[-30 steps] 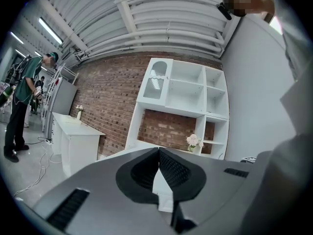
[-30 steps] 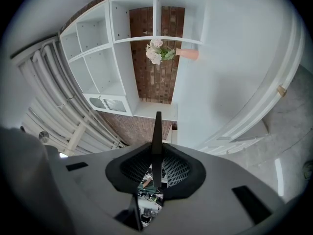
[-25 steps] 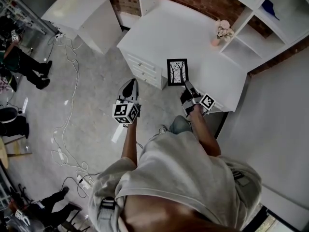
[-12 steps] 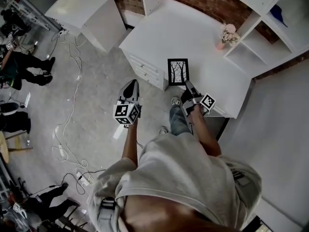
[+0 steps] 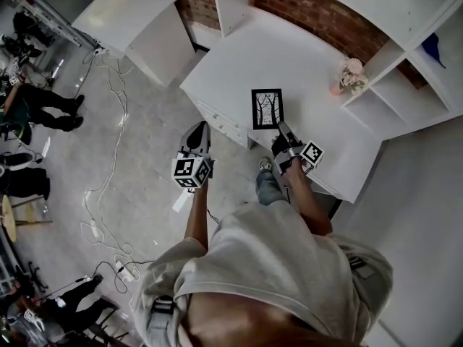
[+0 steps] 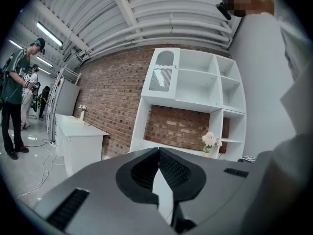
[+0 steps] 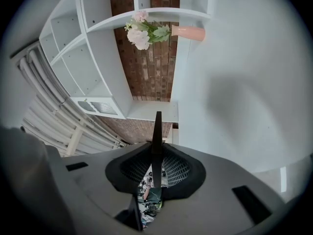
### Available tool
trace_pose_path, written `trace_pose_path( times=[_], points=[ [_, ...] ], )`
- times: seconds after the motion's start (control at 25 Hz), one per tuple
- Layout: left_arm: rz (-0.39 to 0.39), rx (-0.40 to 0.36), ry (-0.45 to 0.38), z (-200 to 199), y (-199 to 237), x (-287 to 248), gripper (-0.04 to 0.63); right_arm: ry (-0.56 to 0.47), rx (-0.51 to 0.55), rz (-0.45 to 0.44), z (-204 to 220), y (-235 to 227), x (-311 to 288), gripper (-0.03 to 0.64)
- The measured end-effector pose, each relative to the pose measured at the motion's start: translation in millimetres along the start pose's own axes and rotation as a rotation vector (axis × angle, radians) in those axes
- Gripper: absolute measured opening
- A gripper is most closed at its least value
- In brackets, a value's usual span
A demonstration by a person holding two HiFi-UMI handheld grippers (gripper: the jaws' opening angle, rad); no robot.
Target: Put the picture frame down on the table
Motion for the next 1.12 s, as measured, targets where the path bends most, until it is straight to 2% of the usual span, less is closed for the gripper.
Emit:
trace_pose_path(
  times=[0.24,0.64,1.12],
  points=[
    [-0.031,0.003,0.005,-6,-5,-49,0.017,0.037,-0.015,-0.002,-37,-14,-45,0.084],
    [-0.063,0.003,0.0,-33,-13,-114,0.015,0.086,-0.025,-0.016,-85,-12,-110,0.084],
    [-0.101,-0.025,0.008,-46,-31,-164,0.017,0.107,-0.086,-0.033,-121,-31,-146,0.084]
  ],
)
Point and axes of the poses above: the fingertips, and each gripper's own axes: x backward along the fingers, y to its left, z out of its underside, the point moved 3 cm from there along x, backward along the fingers, and after that the axes turned 13 degrees about -z, right-handed, at the moved point
